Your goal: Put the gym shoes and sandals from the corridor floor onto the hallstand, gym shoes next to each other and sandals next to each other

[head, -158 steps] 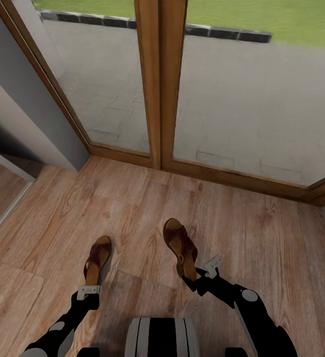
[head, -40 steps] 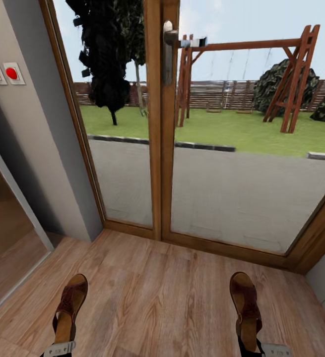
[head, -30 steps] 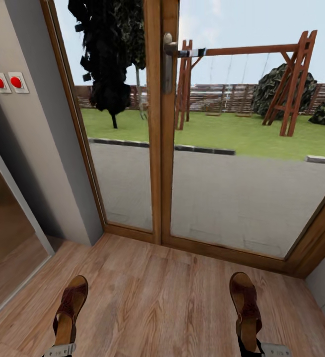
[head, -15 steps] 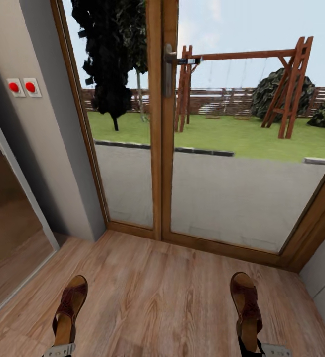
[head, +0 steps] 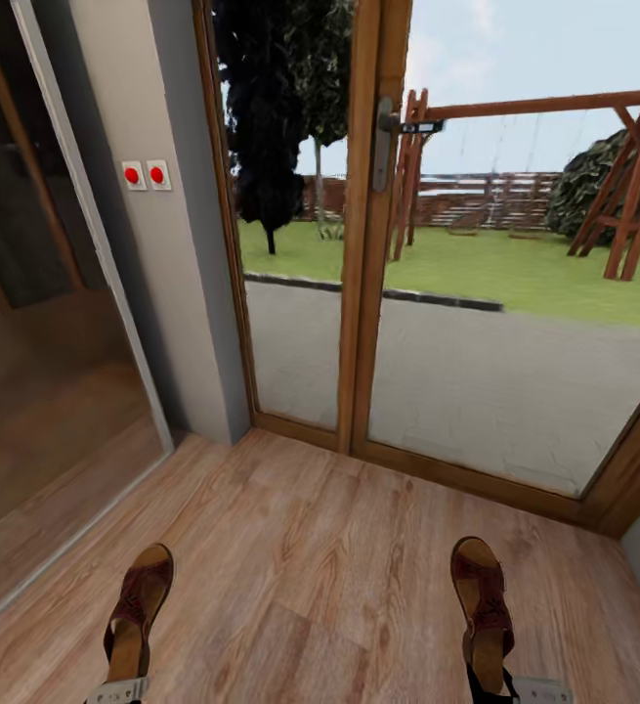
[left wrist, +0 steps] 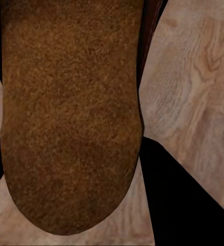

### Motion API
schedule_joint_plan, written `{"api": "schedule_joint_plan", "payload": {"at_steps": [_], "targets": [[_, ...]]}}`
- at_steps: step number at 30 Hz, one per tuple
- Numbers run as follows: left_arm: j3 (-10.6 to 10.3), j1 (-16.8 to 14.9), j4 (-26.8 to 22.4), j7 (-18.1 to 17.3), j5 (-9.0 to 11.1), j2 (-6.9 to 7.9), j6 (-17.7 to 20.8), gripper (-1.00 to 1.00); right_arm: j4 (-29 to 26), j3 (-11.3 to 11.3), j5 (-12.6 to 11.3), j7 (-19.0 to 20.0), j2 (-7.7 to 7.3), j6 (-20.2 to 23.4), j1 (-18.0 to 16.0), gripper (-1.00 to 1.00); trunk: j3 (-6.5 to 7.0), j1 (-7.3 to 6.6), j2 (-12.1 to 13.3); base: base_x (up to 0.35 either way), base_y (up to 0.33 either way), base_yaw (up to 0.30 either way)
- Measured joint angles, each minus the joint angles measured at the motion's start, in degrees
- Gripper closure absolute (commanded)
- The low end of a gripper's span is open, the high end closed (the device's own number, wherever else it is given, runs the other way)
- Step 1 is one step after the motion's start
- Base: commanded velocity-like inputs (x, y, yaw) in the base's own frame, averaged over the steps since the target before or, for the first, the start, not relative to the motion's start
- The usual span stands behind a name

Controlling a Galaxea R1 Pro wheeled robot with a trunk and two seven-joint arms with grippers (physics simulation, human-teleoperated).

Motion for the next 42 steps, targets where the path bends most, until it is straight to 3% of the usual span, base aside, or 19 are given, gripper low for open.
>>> {"api": "schedule_joint_plan", "payload": {"at_steps": [4, 9, 11, 14, 19, 26, 30, 34, 42], "targets": [[-0.21, 0.00, 0.23, -0.05, -0.32, -0.27, 0.04, 1.00, 0.01, 0.14, 0.14, 0.07, 0.01, 0.02, 0.00, 1.00, -0.07, -0.02, 0.00, -0.107, 0.000, 0.278], [-0.23, 0.00, 0.29, 0.32, -0.37, -0.47, 0.19, 1.00, -0.02, 0.26, 0.25, 0.09, 1.92, 0.02, 0.00, 1.00, -0.25, -0.03, 0.00, -0.013, 0.000, 0.278], [-0.19, -0.05, 0.27, 3.33, -0.25, -0.89, 0.29, 1.00, -0.28, 0.32, 0.36, 0.04, 3.23, 0.02, -0.04, 1.00, -0.32, -0.03, 0.00, -0.002, 0.000, 0.276], [-0.61, -0.08, 0.23, 5.74, -0.40, -1.75, 0.21, 1.00, -0.44, 0.18, 0.14, -1.20, 3.74, 0.09, -0.08, 1.00, -0.45, -0.03, 0.00, -0.001, 0.000, 0.272], [-3.13, -0.09, 0.27, 6.96, -1.59, -2.36, 0.11, 1.00, -0.17, 0.31, 0.51, -5.16, 3.95, 0.07, -0.10, 1.00, -0.69, -0.03, 0.00, 0.000, 0.000, 0.261], [-3.38, -0.09, 0.33, 6.66, -1.67, -2.32, 0.06, 1.00, -0.05, 0.44, 1.20, -5.43, 3.94, 0.07, -0.10, 1.00, -1.03, -0.03, 0.00, 0.000, 0.000, 0.259], [-3.44, -0.10, 0.38, 6.55, -1.68, -2.31, 0.03, 1.00, 0.04, 0.49, 4.41, -5.54, 3.97, 0.06, -0.10, 1.00, -1.23, -0.03, 0.00, 0.000, 0.000, 0.259], [-3.45, -0.09, 0.53, 6.54, -1.69, -2.31, 0.03, 1.00, 0.05, 0.45, 6.00, -5.60, 4.02, 0.07, -0.10, 1.00, -1.42, -0.03, 0.00, 0.000, 0.000, 0.259], [-3.46, -0.06, 0.73, 6.54, -1.69, -2.31, 0.03, 1.00, 0.05, 0.43, 6.55, -5.61, 4.05, 0.08, -0.10, 1.00, -1.81, -0.03, 0.00, 0.000, 0.000, 0.258]]}}
